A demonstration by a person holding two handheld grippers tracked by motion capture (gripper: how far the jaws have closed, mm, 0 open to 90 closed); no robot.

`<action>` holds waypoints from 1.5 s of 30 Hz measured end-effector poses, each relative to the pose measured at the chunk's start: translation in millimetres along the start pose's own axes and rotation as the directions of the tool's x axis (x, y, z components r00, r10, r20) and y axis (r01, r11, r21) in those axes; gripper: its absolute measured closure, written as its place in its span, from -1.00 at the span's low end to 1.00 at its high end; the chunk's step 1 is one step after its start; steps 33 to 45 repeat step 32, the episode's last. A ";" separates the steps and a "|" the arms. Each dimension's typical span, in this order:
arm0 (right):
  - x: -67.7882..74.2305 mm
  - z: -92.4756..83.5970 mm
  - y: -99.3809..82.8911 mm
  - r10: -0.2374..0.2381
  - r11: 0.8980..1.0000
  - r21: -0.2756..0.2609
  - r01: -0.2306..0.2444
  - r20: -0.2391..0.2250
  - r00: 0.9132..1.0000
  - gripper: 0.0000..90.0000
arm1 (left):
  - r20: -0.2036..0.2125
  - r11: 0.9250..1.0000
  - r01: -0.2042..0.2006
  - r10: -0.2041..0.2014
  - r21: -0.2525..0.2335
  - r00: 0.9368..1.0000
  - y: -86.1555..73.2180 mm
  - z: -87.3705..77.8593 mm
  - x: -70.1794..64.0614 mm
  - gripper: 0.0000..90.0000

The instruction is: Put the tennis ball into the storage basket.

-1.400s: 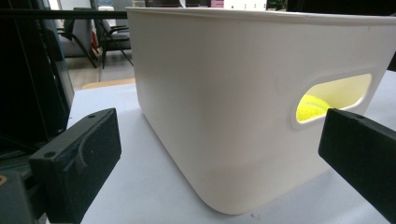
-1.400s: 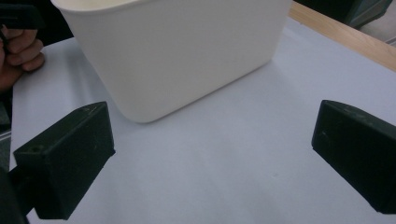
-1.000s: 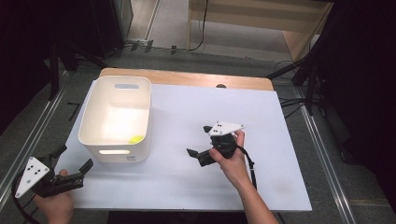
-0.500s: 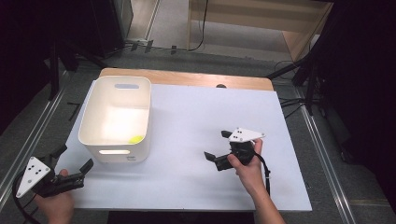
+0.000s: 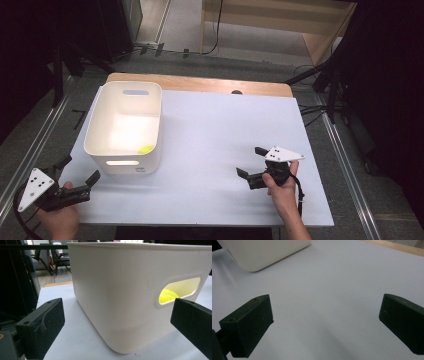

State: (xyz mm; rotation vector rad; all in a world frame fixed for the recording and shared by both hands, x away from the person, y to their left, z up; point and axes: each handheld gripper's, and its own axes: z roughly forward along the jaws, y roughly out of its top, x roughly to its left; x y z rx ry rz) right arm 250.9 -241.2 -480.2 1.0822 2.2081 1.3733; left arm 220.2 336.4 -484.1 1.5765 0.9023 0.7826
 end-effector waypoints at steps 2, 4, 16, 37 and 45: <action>-3.5 -3.4 -4.2 0.006 1.000 -0.009 -0.006 0.010 1.000 -1.00 | -0.001 1.000 -0.002 0.002 0.002 1.000 0.1 0.2 -0.1 -1.00; -6.2 -7.2 -8.3 0.014 1.000 -0.009 -0.014 0.018 1.000 -1.00 | -0.002 1.000 -0.003 0.003 0.003 1.000 0.1 0.3 -0.2 -1.00; -19.5 -29.0 -27.9 0.053 0.998 -0.048 -0.051 0.049 0.997 -1.00 | -0.002 1.000 -0.004 0.004 0.004 1.000 0.1 0.4 -0.3 -1.00; -28.0 -47.4 -45.8 0.067 0.995 -0.075 -0.061 0.078 0.995 -1.00 | 0.006 1.000 0.005 -0.005 -0.002 1.000 0.2 0.1 0.8 -1.00; -28.0 -47.4 -45.8 0.067 0.995 -0.075 -0.061 0.078 0.995 -1.00 | 0.006 1.000 0.005 -0.005 -0.002 1.000 0.2 0.1 0.8 -1.00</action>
